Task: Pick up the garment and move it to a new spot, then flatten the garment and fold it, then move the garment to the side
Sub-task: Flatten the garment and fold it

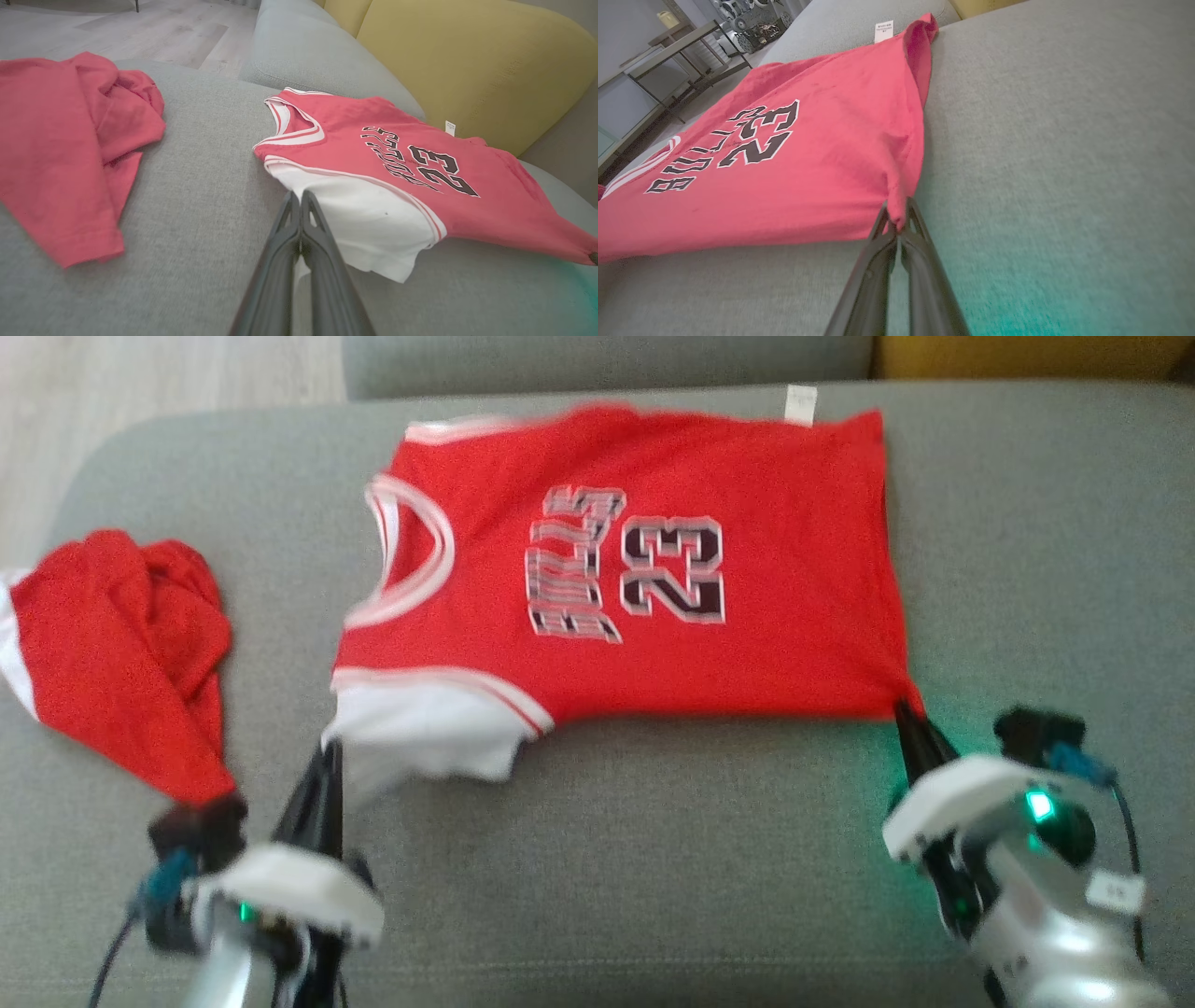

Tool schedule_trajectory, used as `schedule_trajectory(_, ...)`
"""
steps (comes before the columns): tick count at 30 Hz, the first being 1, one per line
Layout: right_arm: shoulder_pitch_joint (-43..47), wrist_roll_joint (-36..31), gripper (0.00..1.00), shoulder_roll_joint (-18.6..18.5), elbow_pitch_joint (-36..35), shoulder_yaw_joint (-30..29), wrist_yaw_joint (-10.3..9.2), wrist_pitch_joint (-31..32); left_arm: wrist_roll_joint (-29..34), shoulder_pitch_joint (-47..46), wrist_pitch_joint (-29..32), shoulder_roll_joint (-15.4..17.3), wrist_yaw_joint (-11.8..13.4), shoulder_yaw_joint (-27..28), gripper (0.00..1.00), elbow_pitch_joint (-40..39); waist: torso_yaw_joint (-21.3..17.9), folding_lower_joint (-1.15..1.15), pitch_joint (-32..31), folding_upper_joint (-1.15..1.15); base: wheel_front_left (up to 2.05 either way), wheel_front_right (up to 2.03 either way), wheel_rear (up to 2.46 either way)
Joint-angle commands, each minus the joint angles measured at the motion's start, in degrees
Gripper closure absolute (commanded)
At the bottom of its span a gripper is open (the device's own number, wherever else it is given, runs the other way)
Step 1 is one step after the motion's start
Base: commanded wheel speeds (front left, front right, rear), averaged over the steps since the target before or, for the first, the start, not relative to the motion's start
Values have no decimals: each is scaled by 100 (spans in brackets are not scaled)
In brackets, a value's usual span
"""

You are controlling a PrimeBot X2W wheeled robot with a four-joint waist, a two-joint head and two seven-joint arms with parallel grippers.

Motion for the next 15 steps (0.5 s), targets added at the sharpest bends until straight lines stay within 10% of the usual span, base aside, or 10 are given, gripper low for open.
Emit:
schedule_trajectory(1,75,7,100,-73,-213,32,-4,-73,-6,71,80,157,96,202,100,-430,44,1,-186,0,0,0,0)
schedule_trajectory(15,1916,-508,100,-294,-1906,-1052,-4,922,1,2142,1487,211,908,32,100,-3134,156,1,-651,0,0,0,0)
